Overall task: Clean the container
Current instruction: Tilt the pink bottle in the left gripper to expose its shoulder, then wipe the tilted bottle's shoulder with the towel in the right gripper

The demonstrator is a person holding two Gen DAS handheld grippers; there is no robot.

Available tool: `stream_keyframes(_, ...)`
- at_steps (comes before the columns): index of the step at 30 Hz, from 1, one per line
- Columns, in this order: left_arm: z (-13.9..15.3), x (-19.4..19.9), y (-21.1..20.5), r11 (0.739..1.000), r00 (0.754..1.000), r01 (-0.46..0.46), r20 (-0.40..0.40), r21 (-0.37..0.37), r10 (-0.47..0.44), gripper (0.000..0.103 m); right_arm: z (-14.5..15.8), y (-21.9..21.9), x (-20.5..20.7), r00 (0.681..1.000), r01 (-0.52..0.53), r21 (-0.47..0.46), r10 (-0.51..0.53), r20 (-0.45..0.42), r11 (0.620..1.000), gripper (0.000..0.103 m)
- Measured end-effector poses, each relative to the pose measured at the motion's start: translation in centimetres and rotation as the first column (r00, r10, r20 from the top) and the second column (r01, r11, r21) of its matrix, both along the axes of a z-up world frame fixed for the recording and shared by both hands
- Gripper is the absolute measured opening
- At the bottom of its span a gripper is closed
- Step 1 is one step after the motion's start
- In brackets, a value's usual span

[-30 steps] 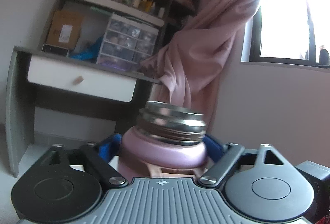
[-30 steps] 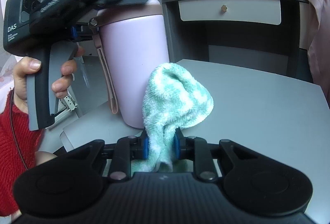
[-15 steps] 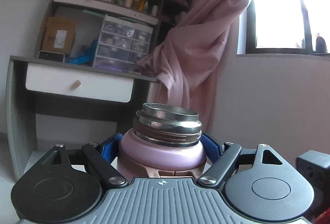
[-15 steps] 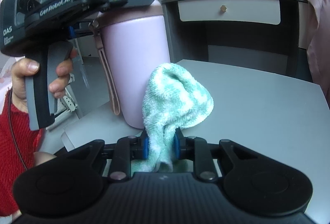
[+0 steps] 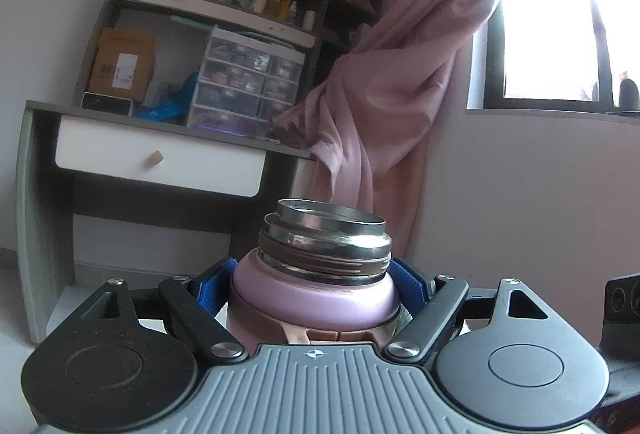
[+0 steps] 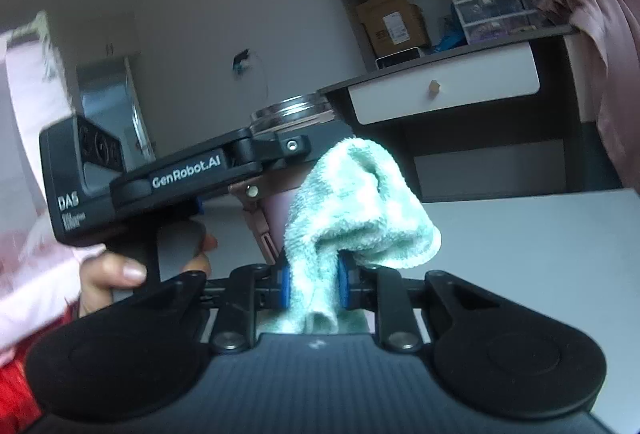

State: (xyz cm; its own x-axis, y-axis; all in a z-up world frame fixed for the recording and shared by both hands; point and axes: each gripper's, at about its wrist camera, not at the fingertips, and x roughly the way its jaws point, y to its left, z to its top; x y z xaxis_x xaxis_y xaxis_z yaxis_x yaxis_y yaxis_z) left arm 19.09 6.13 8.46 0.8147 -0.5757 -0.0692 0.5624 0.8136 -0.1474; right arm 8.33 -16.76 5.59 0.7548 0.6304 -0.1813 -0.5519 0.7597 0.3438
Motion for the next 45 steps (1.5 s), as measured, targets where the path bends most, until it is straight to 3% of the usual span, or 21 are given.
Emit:
stream_keyframes(4, -0.1, -0.4, -0.5, 1.0, 1.0, -0.007, 0.014, 0.022, 0.006, 0.082, 0.7, -0.4, -0.8, 0.999, -0.019, 0.021, 0.019, 0.035, 1.0, 0.022)
stream_keyframes(13, -0.3, -0.4, -0.5, 1.0, 1.0, -0.006, 0.016, 0.02, 0.006, 0.082, -0.7, -0.3, 0.4, 0.999, -0.042, 0.04, 0.042, -0.008, 0.998, 0.022)
stream_keyframes(22, -0.6, -0.8, -1.6, 1.0, 1.0, -0.009, 0.018, 0.021, 0.009, 0.082, -3.6, -0.2, 1.3, 0.992, -0.035, 0.036, 0.039, -0.118, 0.999, 0.022)
stream_keyframes(29, -0.7, -0.9, -1.9, 1.0, 1.0, -0.005, 0.018, 0.018, 0.005, 0.082, -5.8, 0.6, 2.1, 0.969, -0.013, 0.009, 0.014, -0.249, 1.0, 0.022)
stream_keyframes(34, -1.4, -1.4, -1.7, 1.0, 1.0, -0.004, 0.023, 0.019, 0.004, 0.082, -6.1, 0.6, 2.0, 0.962, -0.007, 0.024, 0.014, -0.271, 1.0, 0.022)
stream_keyframes(40, -1.6, -1.5, -1.6, 1.0, 1.0, -0.002, 0.021, 0.012, 0.001, 0.082, -5.1, 0.5, 1.2, 0.968, -0.005, 0.032, 0.013, -0.249, 0.999, 0.022)
stream_keyframes(45, -1.6, -1.9, -1.4, 1.0, 1.0, 0.0, 0.024, 0.017, 0.0, 0.082, -2.2, 0.2, -0.1, 0.988, 0.002, 0.044, 0.005, -0.154, 0.999, 0.022)
